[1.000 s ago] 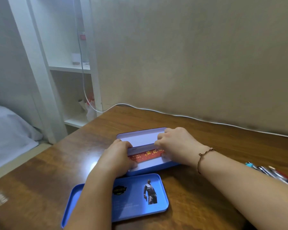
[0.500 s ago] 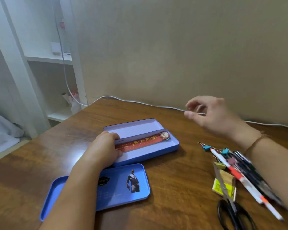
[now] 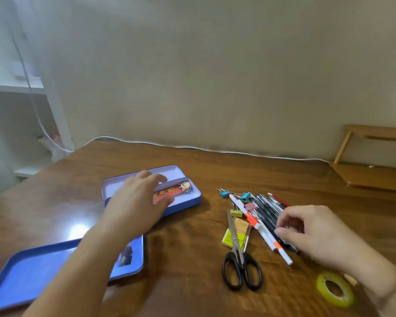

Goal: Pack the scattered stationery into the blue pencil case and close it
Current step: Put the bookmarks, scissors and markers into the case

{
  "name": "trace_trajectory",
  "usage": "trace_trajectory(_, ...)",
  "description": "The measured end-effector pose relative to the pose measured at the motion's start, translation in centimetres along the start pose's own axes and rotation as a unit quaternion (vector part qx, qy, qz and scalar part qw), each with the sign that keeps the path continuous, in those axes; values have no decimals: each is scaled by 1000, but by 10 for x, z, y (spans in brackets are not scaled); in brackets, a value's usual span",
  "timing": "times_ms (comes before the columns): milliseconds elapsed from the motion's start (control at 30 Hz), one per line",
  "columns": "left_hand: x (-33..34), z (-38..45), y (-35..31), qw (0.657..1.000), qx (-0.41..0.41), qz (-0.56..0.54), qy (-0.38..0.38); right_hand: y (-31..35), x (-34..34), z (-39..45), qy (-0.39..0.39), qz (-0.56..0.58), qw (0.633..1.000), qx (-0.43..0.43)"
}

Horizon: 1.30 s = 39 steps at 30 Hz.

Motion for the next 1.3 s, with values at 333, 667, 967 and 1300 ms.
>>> trace_trajectory(333, 83, -34, -79, 975, 126, 52, 177, 64, 27, -27, 78, -120, 988, -57)
trace_trajectory(667, 87, -47, -68, 969, 110, -60, 211, 66, 36, -23, 137, 65, 986, -71)
trace_trajectory(967, 87, -76, -100, 921, 268, 105, 262, 66, 21, -25, 4, -33, 972, -231)
trace_trajectory(1300, 62, -78, -108, 911, 355, 4, 209, 67, 15, -20, -222, -76, 943, -235)
Point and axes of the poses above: each hand's wrist, its own z-axis towards the middle knuckle, its own x-axis out of the palm, y = z × x, the point moved 7 cm from there along z, towards the middle knuckle, and after that the axes turned 15 degrees about -z, right-handed, at the moved point
